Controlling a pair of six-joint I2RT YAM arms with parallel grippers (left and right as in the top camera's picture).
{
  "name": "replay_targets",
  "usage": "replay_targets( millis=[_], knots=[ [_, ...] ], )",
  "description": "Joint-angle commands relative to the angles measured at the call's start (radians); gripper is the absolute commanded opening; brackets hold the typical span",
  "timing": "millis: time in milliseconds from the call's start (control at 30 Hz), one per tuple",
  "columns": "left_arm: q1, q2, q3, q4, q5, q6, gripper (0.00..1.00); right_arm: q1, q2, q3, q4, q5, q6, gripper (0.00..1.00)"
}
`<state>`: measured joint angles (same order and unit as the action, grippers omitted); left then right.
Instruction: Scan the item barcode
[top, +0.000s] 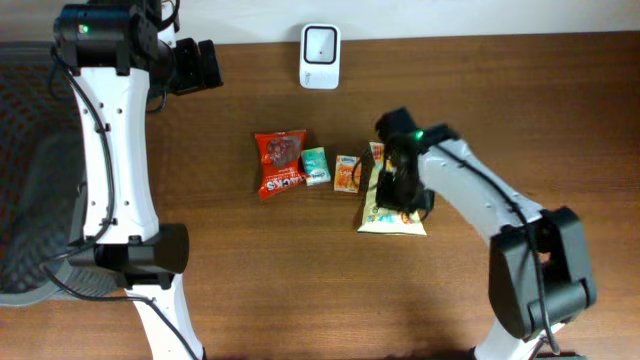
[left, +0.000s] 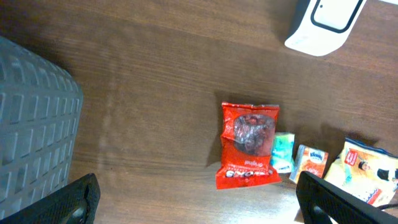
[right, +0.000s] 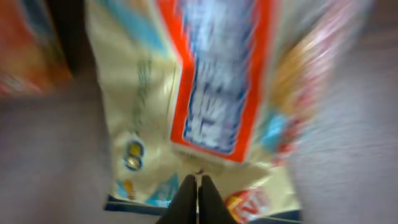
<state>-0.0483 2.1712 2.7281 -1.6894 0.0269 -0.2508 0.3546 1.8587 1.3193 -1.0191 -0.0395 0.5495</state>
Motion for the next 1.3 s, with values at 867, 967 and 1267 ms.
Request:
replay_targets(
  millis=[867, 967, 1267],
  knots=[
    [0.004, 0.002, 0.003, 0.002, 0.004, 0.009, 0.99, -0.041, 0.029, -0.141, 0.346, 0.045, -0.017, 0.04],
    [0.003, 0.002, 0.003, 0.001, 0.004, 0.009, 0.99, -0.045, 0.023, -0.040, 0.295, 0.079, -0.113, 0.04],
    [0.003, 0.002, 0.003, 0.001, 0.004, 0.009, 0.99, -0.051, 0.022, 0.017, -0.251, 0.064, -0.126, 0.15]
  ],
)
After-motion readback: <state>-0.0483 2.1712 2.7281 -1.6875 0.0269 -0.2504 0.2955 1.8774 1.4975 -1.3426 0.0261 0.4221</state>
